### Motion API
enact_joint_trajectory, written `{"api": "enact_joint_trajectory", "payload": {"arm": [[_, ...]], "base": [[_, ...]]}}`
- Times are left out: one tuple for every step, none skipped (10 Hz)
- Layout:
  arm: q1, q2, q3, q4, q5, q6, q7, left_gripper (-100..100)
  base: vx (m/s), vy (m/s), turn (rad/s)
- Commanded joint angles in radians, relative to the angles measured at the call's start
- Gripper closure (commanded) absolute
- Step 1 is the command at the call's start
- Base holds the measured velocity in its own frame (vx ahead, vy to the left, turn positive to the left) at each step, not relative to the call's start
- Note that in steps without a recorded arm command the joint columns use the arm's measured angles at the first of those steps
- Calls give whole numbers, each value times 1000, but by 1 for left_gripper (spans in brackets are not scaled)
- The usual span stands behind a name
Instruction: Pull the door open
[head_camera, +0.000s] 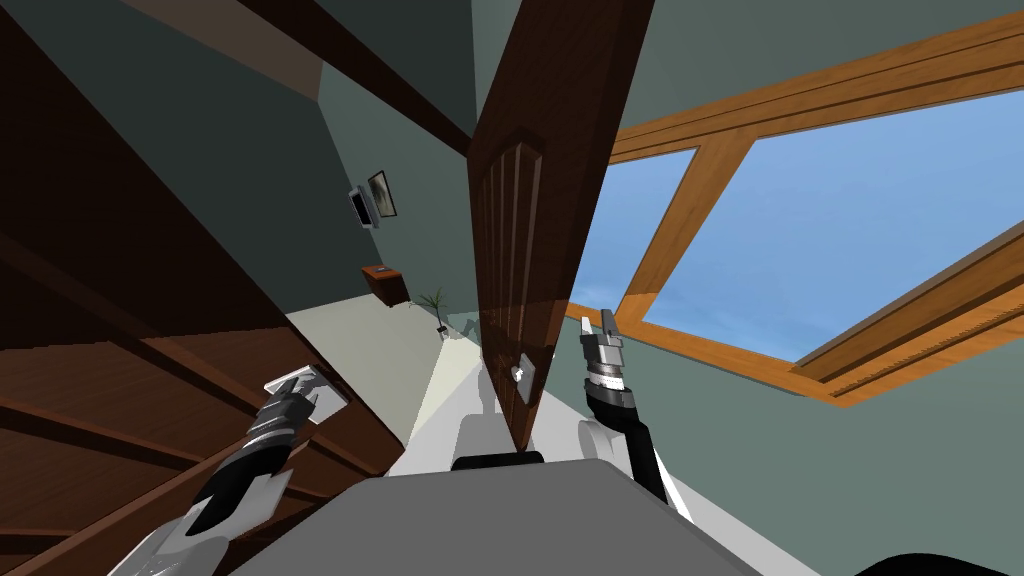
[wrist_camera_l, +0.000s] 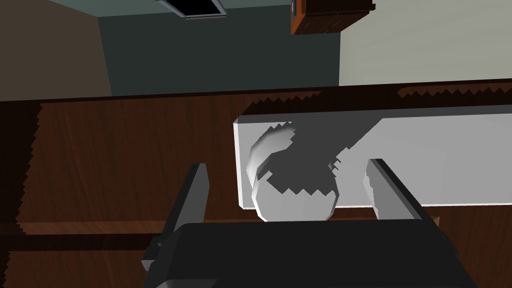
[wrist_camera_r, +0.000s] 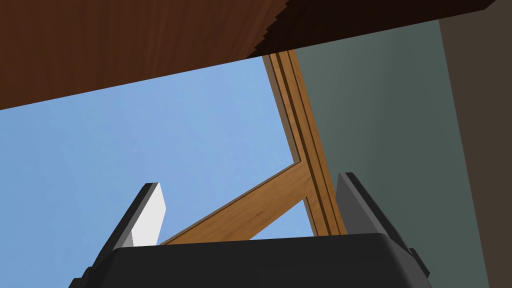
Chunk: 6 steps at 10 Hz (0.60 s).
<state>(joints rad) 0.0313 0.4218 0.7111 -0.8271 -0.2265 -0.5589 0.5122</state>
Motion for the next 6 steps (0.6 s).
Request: {"api": "enact_joint_trajectory", "payload": {"arm": [[0,1,-1,1,0,-1,0,-100],[0,1,-1,1,0,-1,0,-100],[1,2,-3,3,0,-3,3,-100],[1,2,-3,3,0,-3,3,-100],[1,2,-3,3,0,-3,3,-100],[1,2,-3,3,0,-3,3,-100]], "base": [[0,0,0],[0,-14,22],[-5,-5,24],[-7,12,6],[-17,29,13],[-5,18,-8]]}}
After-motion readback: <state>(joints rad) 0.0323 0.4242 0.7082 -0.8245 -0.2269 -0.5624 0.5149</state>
